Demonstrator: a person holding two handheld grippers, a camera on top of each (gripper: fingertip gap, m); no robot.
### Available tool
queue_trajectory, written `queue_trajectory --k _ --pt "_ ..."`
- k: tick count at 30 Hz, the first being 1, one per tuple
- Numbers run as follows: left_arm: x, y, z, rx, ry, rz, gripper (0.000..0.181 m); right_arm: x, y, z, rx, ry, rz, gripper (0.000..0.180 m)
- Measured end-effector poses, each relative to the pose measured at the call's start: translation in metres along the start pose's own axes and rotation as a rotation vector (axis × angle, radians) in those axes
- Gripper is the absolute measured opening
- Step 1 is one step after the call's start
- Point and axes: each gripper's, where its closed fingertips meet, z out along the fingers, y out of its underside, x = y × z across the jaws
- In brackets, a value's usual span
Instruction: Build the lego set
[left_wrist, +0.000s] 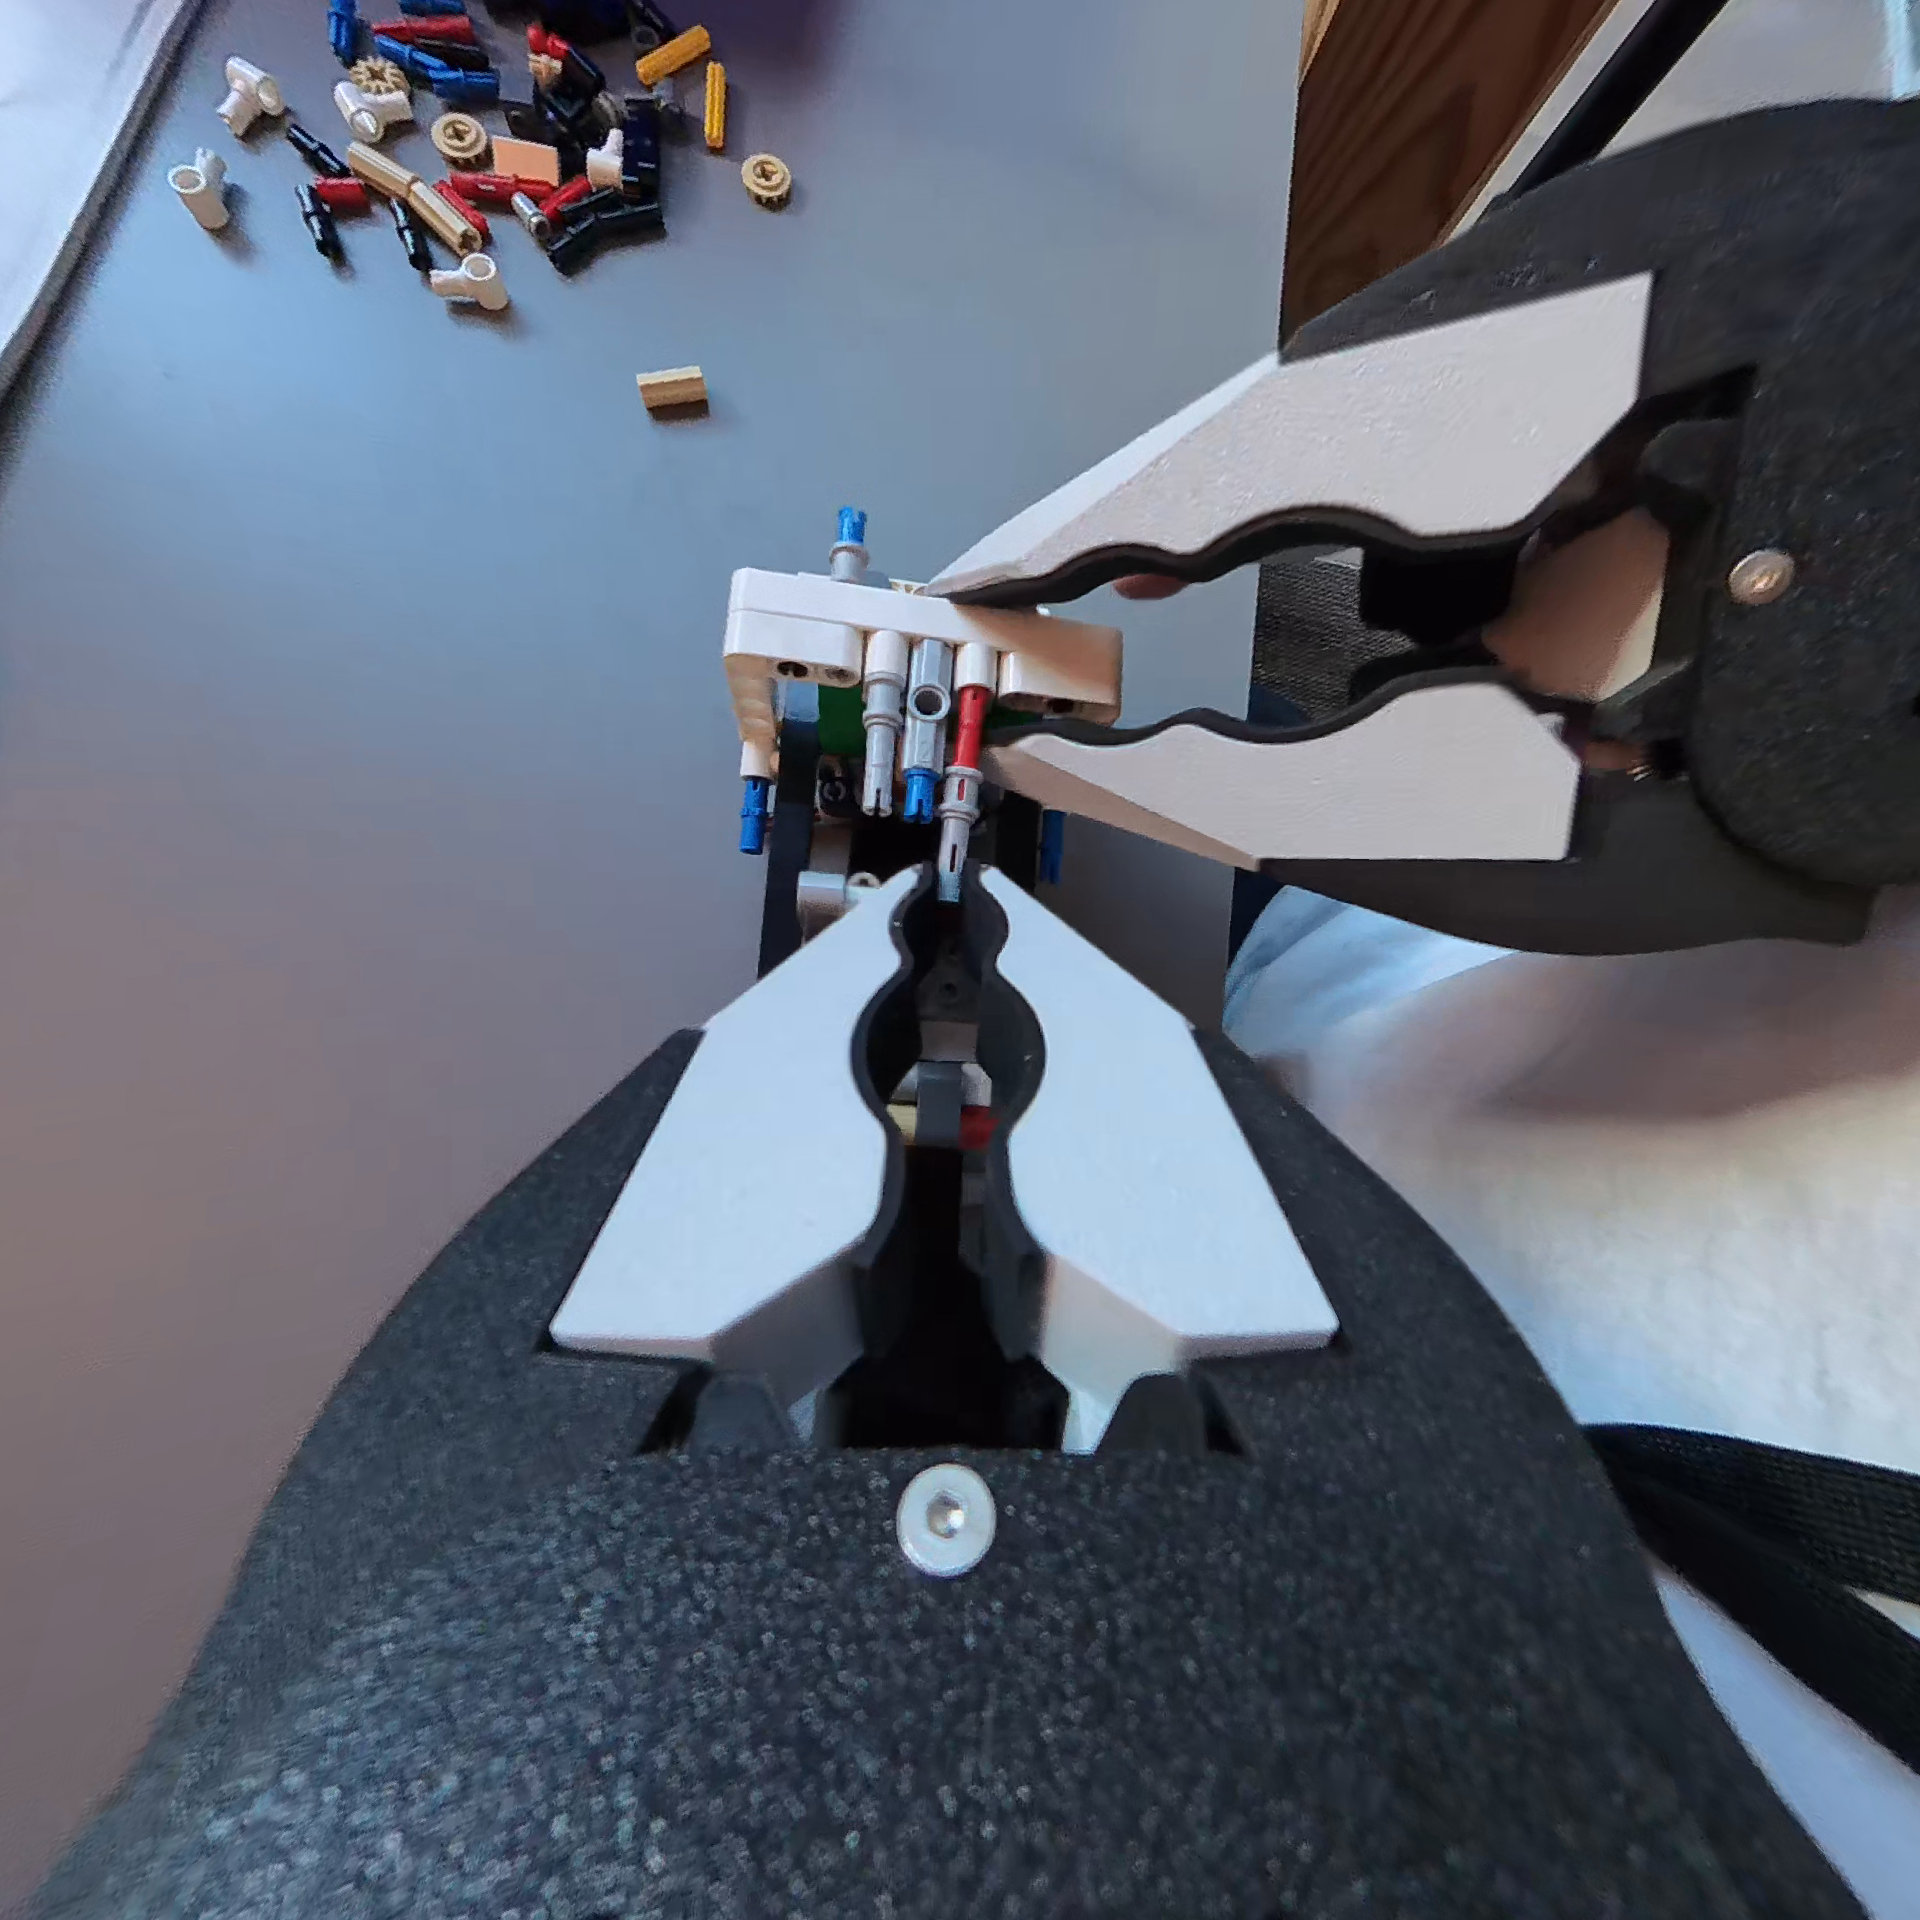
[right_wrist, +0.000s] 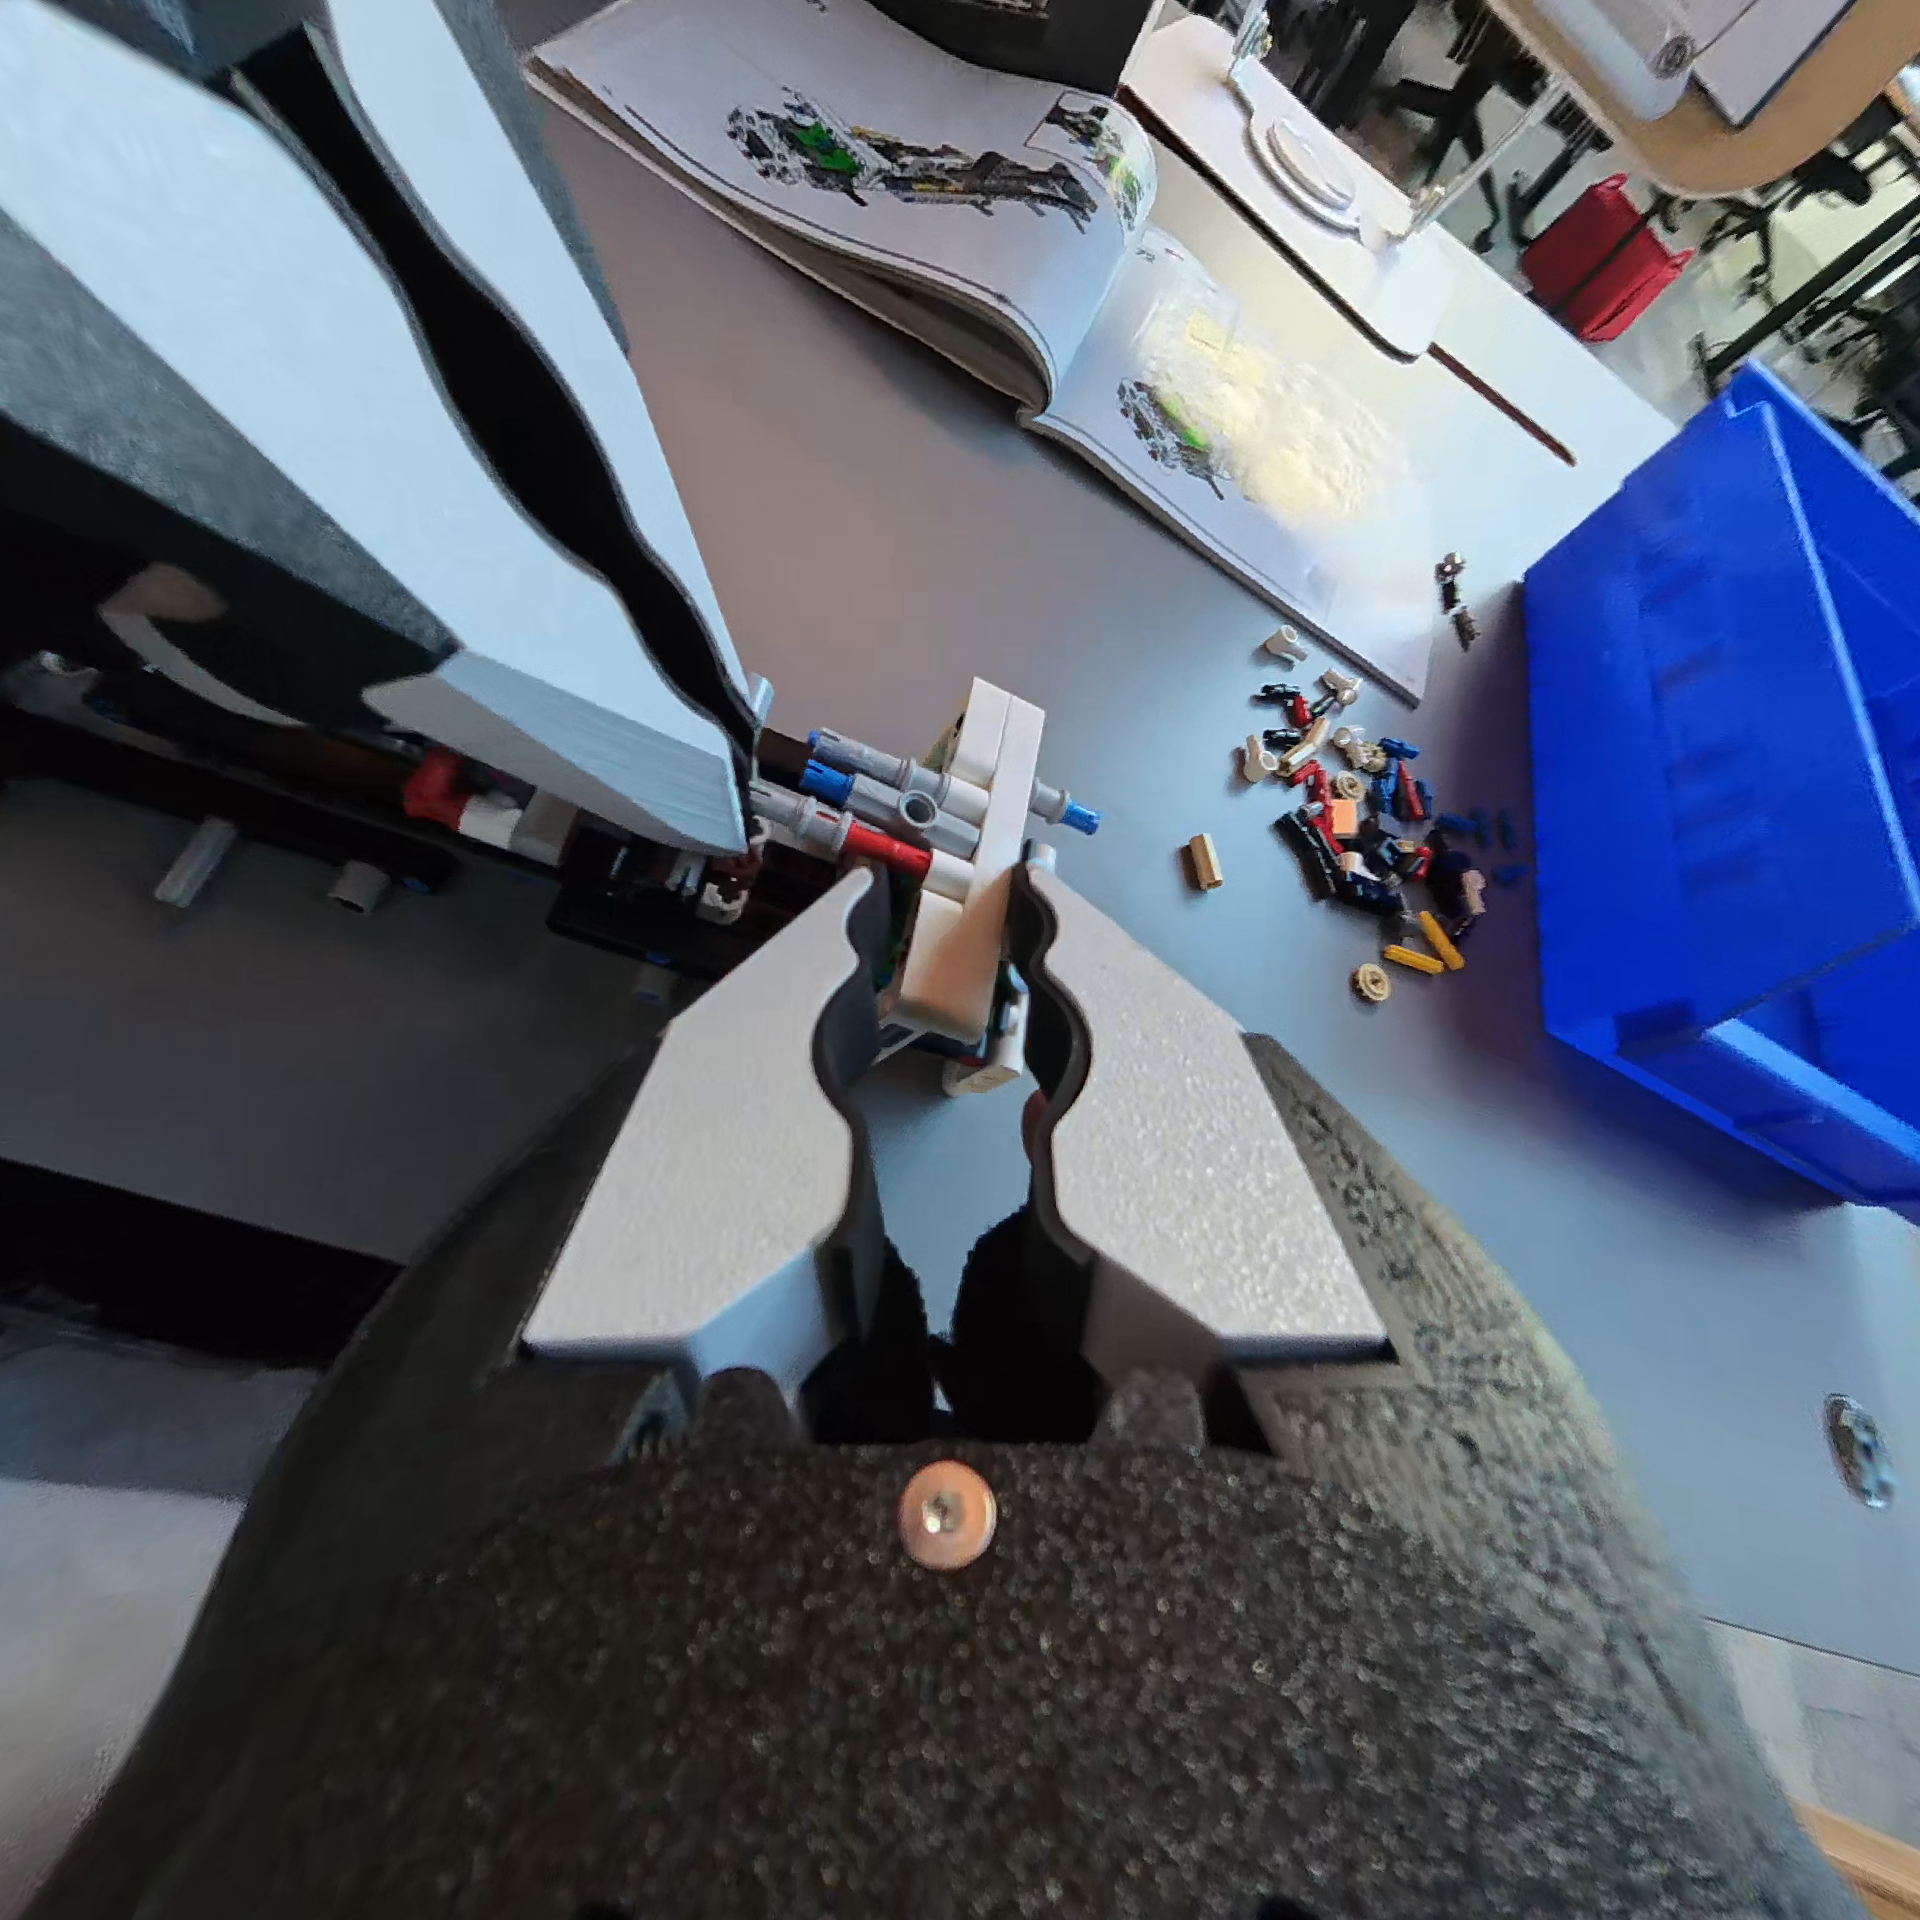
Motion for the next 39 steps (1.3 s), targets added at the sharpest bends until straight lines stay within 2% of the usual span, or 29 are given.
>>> queue_trajectory --k 9,14,23,27,39 --pt "0.0059 0.0020 -0.0039 -0.001 0.025 -0.061 0.000 -0.0025 -0.0016 -0.0009 0.011 0.003 0.005 0.020" --pt "0.0033 0.0031 -0.0060 -0.059 -0.007 0.049 0.000 -0.0033 -0.0026 -0.0004 0.022 -0.019 -0.009 0.020" --pt "0.0037 0.0017 -0.0039 -0.098 0.044 0.064 0.000 0.0003 0.0001 -0.0010 -0.011 0.041 -0.105 0.020" --pt "0.0048 0.0032 -0.0052 -0.106 0.082 0.041 0.000 -0.0018 -0.0010 -0.0007 0.003 0.002 -0.040 0.020" --pt "0.0027 0.0047 -0.0089 -0.177 0.033 0.095 0.000 -0.0040 -0.0024 -0.0007 0.020 -0.018 -0.043 0.020"
